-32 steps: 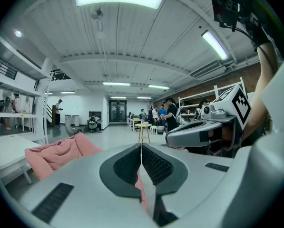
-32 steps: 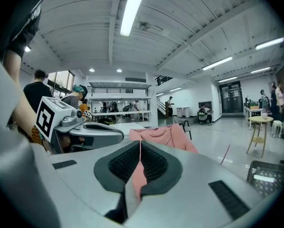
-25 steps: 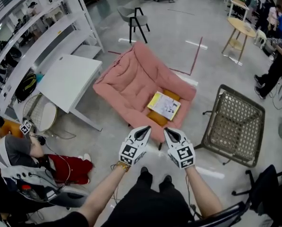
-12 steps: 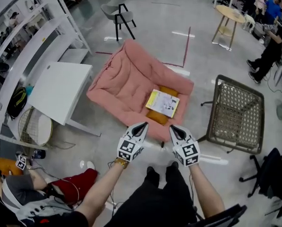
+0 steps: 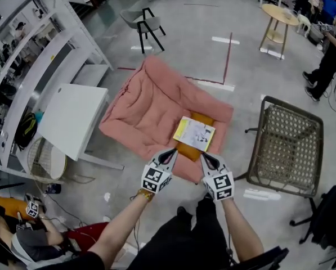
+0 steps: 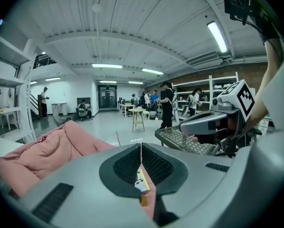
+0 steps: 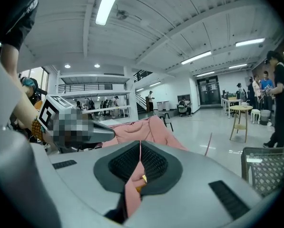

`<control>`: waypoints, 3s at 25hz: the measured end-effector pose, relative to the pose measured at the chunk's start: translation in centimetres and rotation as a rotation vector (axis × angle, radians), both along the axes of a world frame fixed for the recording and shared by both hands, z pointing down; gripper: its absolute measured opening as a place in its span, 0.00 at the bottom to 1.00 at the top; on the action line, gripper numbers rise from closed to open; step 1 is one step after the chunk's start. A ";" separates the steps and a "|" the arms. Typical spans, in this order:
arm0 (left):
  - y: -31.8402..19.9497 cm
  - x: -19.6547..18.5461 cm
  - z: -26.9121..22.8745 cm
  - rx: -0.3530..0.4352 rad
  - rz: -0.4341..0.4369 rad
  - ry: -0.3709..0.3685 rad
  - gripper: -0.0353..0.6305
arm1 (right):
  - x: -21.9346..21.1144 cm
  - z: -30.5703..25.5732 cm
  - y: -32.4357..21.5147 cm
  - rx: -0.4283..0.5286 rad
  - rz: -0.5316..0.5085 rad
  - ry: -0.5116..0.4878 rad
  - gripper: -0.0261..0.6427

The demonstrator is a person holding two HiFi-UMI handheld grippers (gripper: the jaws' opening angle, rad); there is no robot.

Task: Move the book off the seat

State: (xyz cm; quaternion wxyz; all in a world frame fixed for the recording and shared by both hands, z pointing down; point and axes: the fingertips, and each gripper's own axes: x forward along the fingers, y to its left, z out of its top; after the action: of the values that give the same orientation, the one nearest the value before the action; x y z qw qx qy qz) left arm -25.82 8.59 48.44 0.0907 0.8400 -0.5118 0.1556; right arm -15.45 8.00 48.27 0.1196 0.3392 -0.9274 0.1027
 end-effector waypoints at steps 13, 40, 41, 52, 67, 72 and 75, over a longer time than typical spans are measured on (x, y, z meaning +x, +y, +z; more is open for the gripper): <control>-8.0 -0.4 7.8 -0.104 0.011 -0.051 0.07 | 2.1 7.8 -8.1 -0.103 0.064 0.012 0.06; -21.0 -9.5 33.0 -0.437 0.161 -0.112 0.08 | -2.0 29.7 -18.3 -0.359 0.358 0.030 0.06; -21.3 -9.8 33.8 -0.448 0.168 -0.115 0.08 | -2.0 30.5 -18.6 -0.368 0.364 0.032 0.07; -24.0 -12.2 41.6 -0.553 0.187 -0.111 0.24 | -1.6 38.5 -20.7 -0.487 0.399 0.012 0.28; -26.3 -11.4 46.3 -0.625 0.220 -0.028 0.41 | -0.4 45.2 -21.8 -0.639 0.457 -0.054 0.43; -26.5 -10.9 46.8 -0.639 0.237 0.017 0.41 | -0.2 46.0 -22.0 -0.643 0.474 -0.098 0.43; -26.4 -11.1 47.2 -0.660 0.221 0.060 0.41 | 0.1 45.7 -22.0 -0.637 0.497 -0.125 0.43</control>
State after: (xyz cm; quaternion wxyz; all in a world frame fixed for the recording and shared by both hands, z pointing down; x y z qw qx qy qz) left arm -36.90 -17.82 95.61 0.3550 0.8200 -0.3369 0.2968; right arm -15.33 -14.04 93.96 0.1338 0.4921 -0.7445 0.4310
